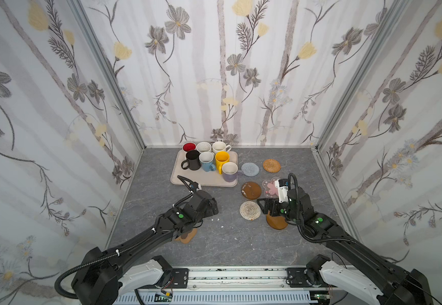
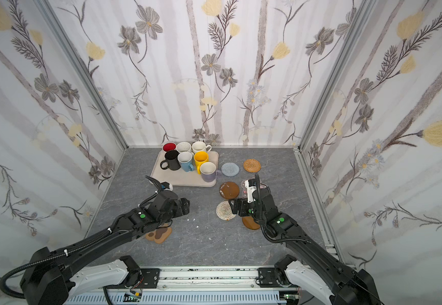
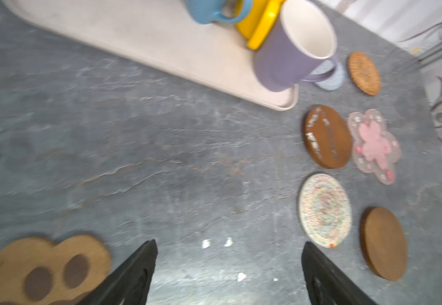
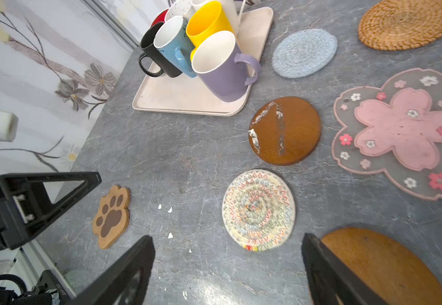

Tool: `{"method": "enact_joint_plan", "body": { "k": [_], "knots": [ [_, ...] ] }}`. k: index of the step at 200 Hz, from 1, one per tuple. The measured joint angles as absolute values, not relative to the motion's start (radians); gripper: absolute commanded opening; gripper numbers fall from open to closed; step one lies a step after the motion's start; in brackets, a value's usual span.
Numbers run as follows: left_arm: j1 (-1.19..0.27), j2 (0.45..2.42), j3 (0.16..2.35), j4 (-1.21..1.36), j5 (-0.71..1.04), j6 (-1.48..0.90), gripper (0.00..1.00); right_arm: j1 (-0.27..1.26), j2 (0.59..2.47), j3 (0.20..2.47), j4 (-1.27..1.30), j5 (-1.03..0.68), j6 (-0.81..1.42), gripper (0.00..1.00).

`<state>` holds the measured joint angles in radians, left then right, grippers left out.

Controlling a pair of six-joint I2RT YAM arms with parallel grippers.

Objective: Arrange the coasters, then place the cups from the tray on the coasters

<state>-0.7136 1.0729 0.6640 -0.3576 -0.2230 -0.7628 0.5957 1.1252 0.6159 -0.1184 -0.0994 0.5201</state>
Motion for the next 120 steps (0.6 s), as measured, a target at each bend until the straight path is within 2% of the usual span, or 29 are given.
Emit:
{"method": "enact_joint_plan", "body": {
  "k": [12,39,51,66,102,120],
  "knots": [
    [-0.692,1.017,0.618,-0.394,-0.226,-0.783,0.81,0.612,1.161,0.628,-0.097,-0.104,0.515,0.88],
    [-0.658,0.923,0.542,-0.461,-0.248,-0.842,0.63,0.637,1.234,0.638,-0.058,-0.125,0.513,0.87],
    [-0.654,0.909,0.528,-0.490,-0.260,-0.871,0.61,0.647,1.261,0.645,-0.044,-0.129,0.512,0.87],
    [-0.653,0.910,0.517,-0.508,-0.278,-0.908,0.62,0.656,1.284,0.653,-0.024,-0.136,0.511,0.87],
    [-0.607,0.894,0.461,-0.543,-0.345,-0.999,0.80,0.669,1.335,0.656,0.019,-0.163,0.511,0.87],
    [-0.578,0.865,0.438,-0.554,-0.367,-1.031,0.81,0.671,1.351,0.656,0.030,-0.176,0.511,0.87]
  ]
}}
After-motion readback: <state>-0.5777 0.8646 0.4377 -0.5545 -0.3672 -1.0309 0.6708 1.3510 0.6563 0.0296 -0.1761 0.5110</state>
